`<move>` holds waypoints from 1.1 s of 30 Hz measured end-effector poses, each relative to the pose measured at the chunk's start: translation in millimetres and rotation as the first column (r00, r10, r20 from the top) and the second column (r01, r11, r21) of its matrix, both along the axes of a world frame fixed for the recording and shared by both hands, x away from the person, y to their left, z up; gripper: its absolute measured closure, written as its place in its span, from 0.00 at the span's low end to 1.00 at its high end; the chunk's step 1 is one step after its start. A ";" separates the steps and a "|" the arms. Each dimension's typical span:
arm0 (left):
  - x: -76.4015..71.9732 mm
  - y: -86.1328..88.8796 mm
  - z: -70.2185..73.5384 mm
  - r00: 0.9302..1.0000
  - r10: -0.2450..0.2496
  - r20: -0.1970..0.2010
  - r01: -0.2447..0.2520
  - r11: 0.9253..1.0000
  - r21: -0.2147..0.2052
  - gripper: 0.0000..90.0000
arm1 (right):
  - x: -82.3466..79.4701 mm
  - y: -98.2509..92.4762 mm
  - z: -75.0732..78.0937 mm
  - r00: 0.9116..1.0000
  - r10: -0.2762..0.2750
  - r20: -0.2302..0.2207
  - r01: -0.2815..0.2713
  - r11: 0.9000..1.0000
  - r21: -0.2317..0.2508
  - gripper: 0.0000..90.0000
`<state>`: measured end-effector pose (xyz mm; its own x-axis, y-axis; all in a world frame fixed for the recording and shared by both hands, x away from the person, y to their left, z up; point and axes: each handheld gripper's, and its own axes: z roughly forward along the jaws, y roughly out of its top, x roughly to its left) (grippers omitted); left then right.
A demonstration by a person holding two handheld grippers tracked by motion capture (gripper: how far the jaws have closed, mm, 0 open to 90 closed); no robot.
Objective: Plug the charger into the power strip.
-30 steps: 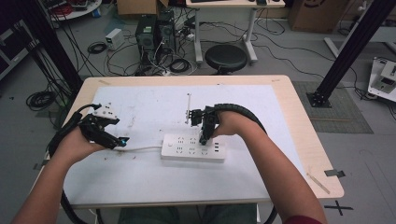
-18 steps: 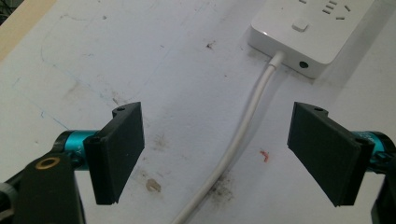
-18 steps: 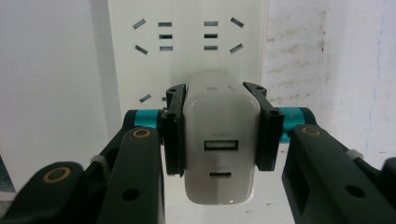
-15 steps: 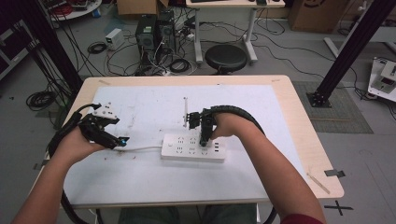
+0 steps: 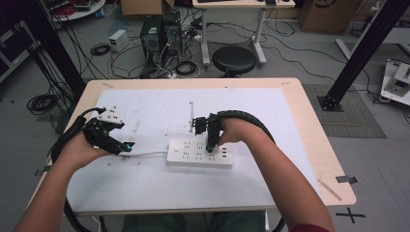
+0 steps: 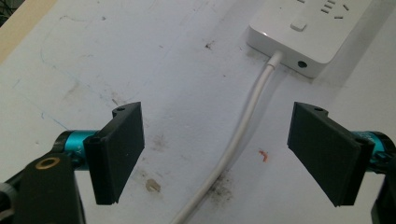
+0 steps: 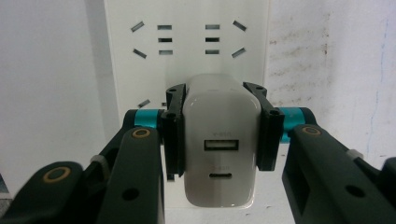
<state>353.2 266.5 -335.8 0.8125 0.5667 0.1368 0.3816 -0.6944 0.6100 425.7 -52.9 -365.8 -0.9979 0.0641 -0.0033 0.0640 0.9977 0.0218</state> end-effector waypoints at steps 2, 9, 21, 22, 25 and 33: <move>-0.1 0.5 0.2 1.000 0.001 0.002 -0.001 1.000 -0.002 0.21 | -0.2 -0.2 0.4 1.000 -0.001 -0.002 0.001 1.000 0.001 0.70; 2.3 1.5 -0.3 1.000 -0.004 -0.001 0.004 1.000 -0.010 0.21 | 0.0 -11.0 2.7 0.998 -0.064 -0.012 0.064 0.993 0.099 0.49; 6.7 -0.4 4.1 1.000 -0.021 0.013 0.021 1.000 -0.022 0.21 | -13.6 -53.5 42.6 0.985 -0.171 -0.002 0.154 0.884 0.441 0.30; 6.7 -0.5 5.1 1.000 -0.024 0.013 0.024 0.999 -0.029 0.21 | -15.3 -57.1 45.8 0.983 -0.182 -0.004 0.163 0.869 0.467 0.28; 7.5 -0.2 6.8 0.999 -0.032 0.018 0.033 0.999 -0.038 0.21 | -18.2 -65.0 51.0 0.980 -0.201 -0.007 0.176 0.841 0.512 0.28; 12.0 -0.4 8.6 0.997 -0.062 0.044 0.065 0.996 -0.064 0.21 | -31.4 -99.0 57.1 0.950 -0.310 0.036 0.225 0.761 0.609 0.23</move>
<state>365.2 266.1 -327.2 0.8415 0.5229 0.1359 0.3110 -0.6745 0.6696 394.3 -151.9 -308.7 -0.9331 0.3597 0.0003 0.2803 0.7266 0.6272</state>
